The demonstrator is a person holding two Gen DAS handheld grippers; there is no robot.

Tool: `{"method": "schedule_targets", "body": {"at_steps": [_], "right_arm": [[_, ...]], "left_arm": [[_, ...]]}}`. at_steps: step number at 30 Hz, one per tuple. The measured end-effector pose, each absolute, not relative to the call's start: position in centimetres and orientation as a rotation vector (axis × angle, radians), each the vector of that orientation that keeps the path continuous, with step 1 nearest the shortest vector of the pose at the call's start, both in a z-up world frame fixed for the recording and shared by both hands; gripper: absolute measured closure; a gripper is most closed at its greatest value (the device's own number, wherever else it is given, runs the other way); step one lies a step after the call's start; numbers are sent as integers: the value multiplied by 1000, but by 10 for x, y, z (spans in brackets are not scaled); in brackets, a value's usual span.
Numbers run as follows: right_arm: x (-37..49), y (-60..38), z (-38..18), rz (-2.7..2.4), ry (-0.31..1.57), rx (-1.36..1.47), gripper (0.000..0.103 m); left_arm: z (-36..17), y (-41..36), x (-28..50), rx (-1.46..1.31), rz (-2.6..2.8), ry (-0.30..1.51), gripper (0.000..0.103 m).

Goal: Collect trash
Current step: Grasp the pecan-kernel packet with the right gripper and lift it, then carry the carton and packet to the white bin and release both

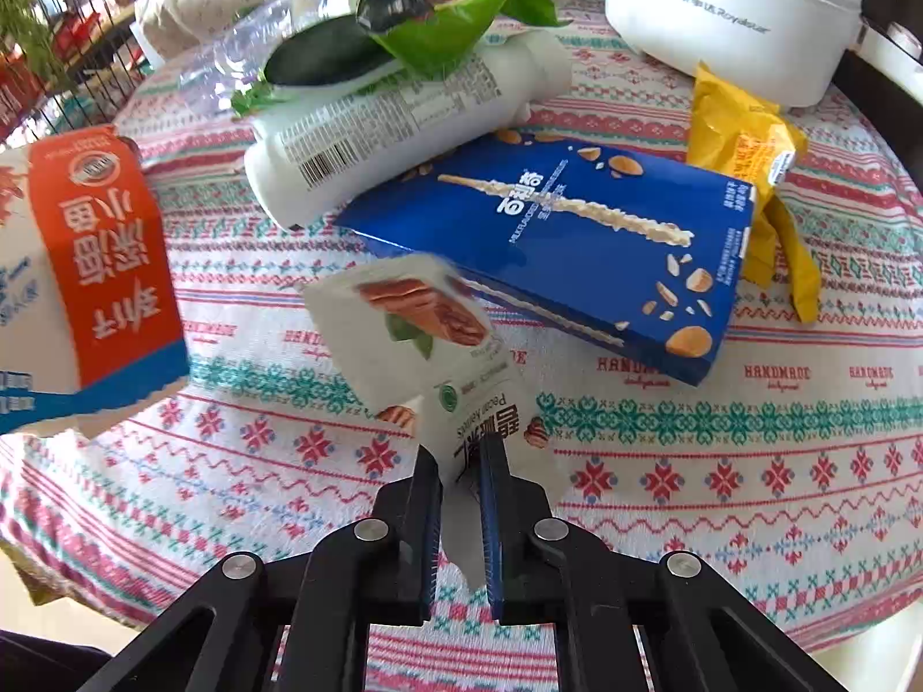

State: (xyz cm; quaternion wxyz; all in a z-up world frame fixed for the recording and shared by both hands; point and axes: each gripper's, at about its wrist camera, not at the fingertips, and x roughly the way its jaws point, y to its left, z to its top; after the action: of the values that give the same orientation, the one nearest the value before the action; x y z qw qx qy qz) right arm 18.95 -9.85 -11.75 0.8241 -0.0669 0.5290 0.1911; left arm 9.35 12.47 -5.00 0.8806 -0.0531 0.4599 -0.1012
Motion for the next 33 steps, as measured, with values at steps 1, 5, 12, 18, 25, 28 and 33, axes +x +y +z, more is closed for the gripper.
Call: {"method": "schedule_targets", "body": {"at_steps": [1,5,12,18,25,28,33], "right_arm": [[186,-102,-114,412,1123,-129,96],[176,-115,-100,431,1109,-90,98],[156,-137,-77,449,1065,-3,98],[143,-180,-61,407,1044,96,98],[117,-239,-44,302,1017,155,98],[106,-267,-41,245,1011,180,98],[91,-314,-43,146,1018,233,98]], "left_arm": [[-49,123,93,-107,-216,955,103],[-45,114,91,-92,-238,943,103],[-38,97,88,-84,-293,916,103],[-33,68,85,-81,-382,907,103],[-26,9,77,-35,-531,895,103],[-28,-25,70,-13,-620,906,103],[-46,-90,55,47,-775,957,103]]}}
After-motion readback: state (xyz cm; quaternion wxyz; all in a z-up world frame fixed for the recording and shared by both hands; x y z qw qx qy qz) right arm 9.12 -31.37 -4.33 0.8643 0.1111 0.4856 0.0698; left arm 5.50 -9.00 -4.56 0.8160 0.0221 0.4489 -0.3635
